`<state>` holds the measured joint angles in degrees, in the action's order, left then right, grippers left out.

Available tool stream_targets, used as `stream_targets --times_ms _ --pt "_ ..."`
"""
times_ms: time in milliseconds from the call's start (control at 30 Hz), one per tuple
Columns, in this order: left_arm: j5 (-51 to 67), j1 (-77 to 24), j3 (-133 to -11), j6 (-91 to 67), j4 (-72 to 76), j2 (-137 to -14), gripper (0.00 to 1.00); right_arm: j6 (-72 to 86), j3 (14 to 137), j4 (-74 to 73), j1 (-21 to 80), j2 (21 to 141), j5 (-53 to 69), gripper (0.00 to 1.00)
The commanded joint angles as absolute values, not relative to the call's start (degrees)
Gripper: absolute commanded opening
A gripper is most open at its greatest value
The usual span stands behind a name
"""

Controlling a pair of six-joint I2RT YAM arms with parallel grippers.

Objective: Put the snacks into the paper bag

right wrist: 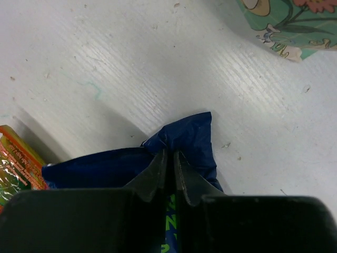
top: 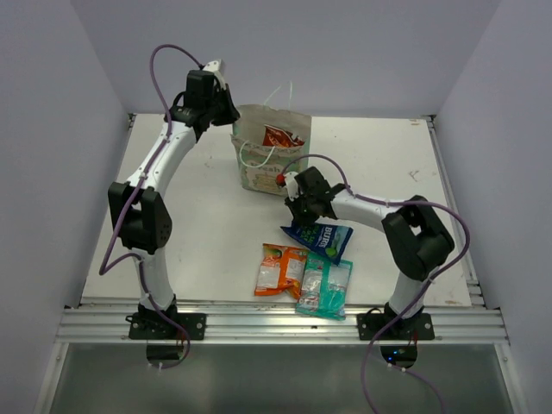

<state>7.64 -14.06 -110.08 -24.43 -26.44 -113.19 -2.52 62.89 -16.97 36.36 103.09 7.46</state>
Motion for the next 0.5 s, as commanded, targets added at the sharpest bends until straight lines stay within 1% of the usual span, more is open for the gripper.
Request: stream_targets --times_ms 0,33,167,267,300,333,400,433,467 --pt "7.56 -14.15 -110.04 -23.12 -28.21 -110.74 0.00 -1.05 61.96 -25.57 37.00 104.68 8.89 0.05" --pt "7.73 -14.24 -110.04 -23.29 -28.04 -110.83 0.00 -1.05 61.53 -26.01 37.00 103.89 8.09 0.00" --pt "8.70 -14.24 -110.48 -23.73 -26.72 -111.44 0.00 -1.05 59.59 -28.20 37.00 96.96 4.05 0.00" --pt "9.49 -14.24 -111.61 -24.08 -26.63 -112.41 0.00 -0.44 62.48 -34.00 37.00 88.62 -1.22 0.00" --pt "9.58 -14.24 -111.97 -24.17 -26.63 -112.93 0.00 -0.44 64.06 -38.28 37.00 83.46 -3.23 0.00" --pt "9.67 -14.24 -112.15 -24.17 -26.54 -113.03 0.00 -0.44 67.81 -40.32 37.00 81.23 -7.60 0.00" --pt "9.75 -14.15 -112.32 -24.26 -26.37 -113.38 0.00 0.71 72.48 -45.84 37.00 77.71 -12.46 0.00" --pt "9.84 -14.24 -112.32 -24.34 -26.19 -113.47 0.00 0.36 77.64 -47.18 37.09 76.13 -18.22 0.00" --pt "10.28 -14.24 -112.59 -24.35 -26.19 -113.81 0.00 -2.78 80.39 -48.07 37.00 75.94 -20.89 0.00"
